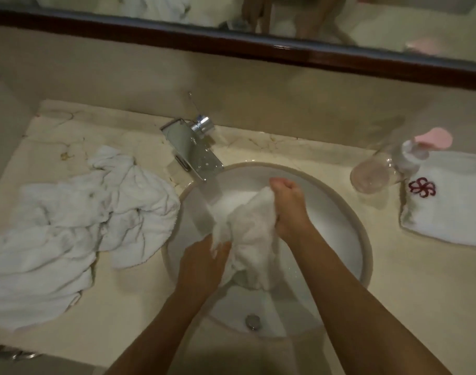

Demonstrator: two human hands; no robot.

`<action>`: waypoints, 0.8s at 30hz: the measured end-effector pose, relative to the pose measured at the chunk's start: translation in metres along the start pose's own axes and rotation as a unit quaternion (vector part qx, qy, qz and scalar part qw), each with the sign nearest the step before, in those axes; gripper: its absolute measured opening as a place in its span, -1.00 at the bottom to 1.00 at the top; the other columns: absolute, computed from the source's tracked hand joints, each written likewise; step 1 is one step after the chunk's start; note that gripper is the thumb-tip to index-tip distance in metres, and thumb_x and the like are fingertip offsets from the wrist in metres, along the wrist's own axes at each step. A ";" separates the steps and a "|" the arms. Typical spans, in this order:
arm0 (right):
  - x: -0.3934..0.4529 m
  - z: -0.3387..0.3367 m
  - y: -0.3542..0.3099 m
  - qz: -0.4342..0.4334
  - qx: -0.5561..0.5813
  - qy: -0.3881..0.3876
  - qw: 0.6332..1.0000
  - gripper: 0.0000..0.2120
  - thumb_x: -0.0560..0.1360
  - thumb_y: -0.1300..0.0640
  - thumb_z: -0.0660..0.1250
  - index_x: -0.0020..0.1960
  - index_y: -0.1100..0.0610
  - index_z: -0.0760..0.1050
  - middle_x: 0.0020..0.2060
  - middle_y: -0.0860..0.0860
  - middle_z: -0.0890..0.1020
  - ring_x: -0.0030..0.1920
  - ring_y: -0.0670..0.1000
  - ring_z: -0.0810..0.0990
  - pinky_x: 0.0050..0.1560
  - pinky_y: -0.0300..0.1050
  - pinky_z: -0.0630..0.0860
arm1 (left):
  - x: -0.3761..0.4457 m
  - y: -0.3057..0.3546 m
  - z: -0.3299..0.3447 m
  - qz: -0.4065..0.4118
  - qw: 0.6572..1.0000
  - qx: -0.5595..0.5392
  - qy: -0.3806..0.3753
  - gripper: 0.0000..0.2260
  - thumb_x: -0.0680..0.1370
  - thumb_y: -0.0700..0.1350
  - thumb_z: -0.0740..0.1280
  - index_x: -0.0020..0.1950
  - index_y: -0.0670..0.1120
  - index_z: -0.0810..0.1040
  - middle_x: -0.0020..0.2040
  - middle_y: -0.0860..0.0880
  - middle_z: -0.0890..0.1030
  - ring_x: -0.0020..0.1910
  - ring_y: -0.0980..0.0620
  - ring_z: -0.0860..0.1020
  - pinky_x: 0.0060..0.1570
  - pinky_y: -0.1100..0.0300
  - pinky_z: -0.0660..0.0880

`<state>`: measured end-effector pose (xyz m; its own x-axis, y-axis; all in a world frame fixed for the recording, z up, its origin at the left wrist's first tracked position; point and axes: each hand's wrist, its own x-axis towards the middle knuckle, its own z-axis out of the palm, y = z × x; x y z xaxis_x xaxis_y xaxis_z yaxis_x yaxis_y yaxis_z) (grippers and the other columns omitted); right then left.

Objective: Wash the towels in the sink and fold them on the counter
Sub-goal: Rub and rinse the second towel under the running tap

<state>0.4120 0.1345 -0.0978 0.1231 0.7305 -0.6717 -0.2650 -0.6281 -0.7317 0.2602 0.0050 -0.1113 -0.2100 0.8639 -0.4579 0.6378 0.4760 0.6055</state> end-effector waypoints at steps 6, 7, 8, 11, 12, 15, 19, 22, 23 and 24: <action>-0.024 -0.024 -0.049 0.074 0.156 -0.181 0.968 -0.58 0.38 0.33 0.54 0.17 0.22 0.49 -0.04 0.10 0.62 0.02 0.09 0.62 -0.03 -0.04 0.62 | 0.010 -0.024 -0.020 -0.226 0.937 -0.239 -0.114 -0.40 0.28 0.19 0.59 0.15 -0.20 0.66 0.01 -0.12 0.70 -0.05 -0.03 0.66 -0.12 0.18 0.57; -0.033 -0.031 -0.047 0.104 0.160 -0.201 0.961 -0.59 0.36 0.27 0.57 0.15 0.21 0.51 -0.05 0.09 0.61 -0.02 0.09 0.66 -0.02 0.01 0.63 | 0.011 -0.026 -0.023 -0.243 0.909 -0.311 -0.134 -0.47 0.31 0.07 0.61 0.13 -0.24 0.66 0.01 -0.17 0.70 -0.05 -0.06 0.67 -0.14 0.18 0.57; -0.039 -0.039 -0.039 0.142 0.144 -0.208 0.957 -0.68 0.40 0.21 0.51 0.11 0.22 0.54 -0.10 0.09 0.62 -0.12 0.10 0.68 -0.10 0.04 0.64 | 0.011 -0.027 -0.024 -0.253 0.869 -0.396 -0.157 -0.51 0.33 -0.02 0.59 0.15 -0.28 0.64 0.05 -0.22 0.69 -0.01 -0.12 0.67 -0.10 0.14 0.58; -0.056 -0.060 -0.005 0.268 0.076 -0.166 0.946 -0.52 0.29 0.24 0.58 0.17 0.33 0.57 -0.09 0.22 0.65 -0.26 0.20 0.71 -0.34 0.06 0.64 | 0.010 -0.024 -0.029 -0.243 0.730 -0.606 -0.203 -0.60 0.46 -0.25 0.46 0.28 -0.32 0.55 0.22 -0.25 0.62 0.14 -0.17 0.62 0.03 0.05 0.62; -0.057 -0.067 0.008 0.300 0.072 -0.161 0.937 -0.34 0.13 0.31 0.68 0.19 0.40 0.57 -0.02 0.28 0.66 -0.23 0.24 0.71 -0.35 0.09 0.64 | 0.011 -0.026 -0.028 -0.243 0.702 -0.639 -0.201 -0.54 0.43 -0.29 0.48 0.31 -0.33 0.53 0.26 -0.25 0.59 0.15 -0.17 0.61 0.06 0.02 0.60; -0.067 -0.078 0.024 0.328 0.035 -0.162 0.930 -0.25 0.15 0.35 0.66 0.31 0.38 0.54 0.14 0.27 0.65 -0.11 0.25 0.71 -0.15 0.09 0.66 | 0.012 -0.031 -0.027 -0.232 0.735 -0.600 -0.215 -0.41 0.31 -0.37 0.42 0.35 -0.33 0.48 0.23 -0.27 0.59 0.13 -0.15 0.59 0.05 0.03 0.56; -0.058 -0.081 0.004 0.217 0.075 -0.114 0.967 -0.15 0.17 0.22 0.67 0.41 0.30 0.46 0.16 0.25 0.65 0.03 0.21 0.71 -0.06 0.14 0.66 | 0.010 -0.022 -0.038 -0.011 0.958 -0.023 -0.287 -0.46 0.41 -0.12 0.41 0.39 -0.04 0.39 0.24 -0.05 0.55 0.17 0.02 0.54 0.11 0.21 0.48; -0.051 -0.082 -0.034 0.097 0.126 -0.127 0.979 -0.30 0.41 0.16 0.54 0.47 0.29 0.37 0.25 0.26 0.61 0.19 0.19 0.65 0.02 0.11 0.65 | 0.023 -0.019 -0.047 -0.004 0.952 -0.016 -0.307 -0.34 0.19 0.06 0.43 0.29 0.11 0.42 0.18 0.02 0.59 0.13 0.00 0.56 0.15 0.08 0.54; -0.051 -0.082 -0.046 0.065 0.116 -0.128 0.983 -0.41 0.52 0.13 0.41 0.48 0.27 0.35 0.27 0.26 0.59 0.21 0.19 0.64 0.03 0.10 0.64 | 0.027 -0.019 -0.048 -0.020 0.946 -0.063 -0.317 -0.34 0.18 0.03 0.45 0.29 0.08 0.46 0.15 0.01 0.62 0.12 -0.02 0.59 0.17 0.03 0.56; -0.052 -0.079 -0.056 0.045 0.100 -0.131 0.985 -0.49 0.57 0.12 0.33 0.47 0.26 0.36 0.28 0.25 0.58 0.20 0.20 0.64 0.03 0.09 0.64 | 0.028 -0.019 -0.048 -0.049 0.937 -0.114 -0.328 -0.36 0.20 -0.02 0.47 0.30 0.04 0.48 0.13 -0.03 0.63 0.11 -0.06 0.61 0.18 -0.01 0.56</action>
<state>0.4958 0.1100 -0.0311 -0.1539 0.7354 -0.6599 -0.4503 -0.6467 -0.6157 0.2066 0.0282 -0.1050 0.2889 0.5631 -0.7742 0.4483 0.6350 0.6292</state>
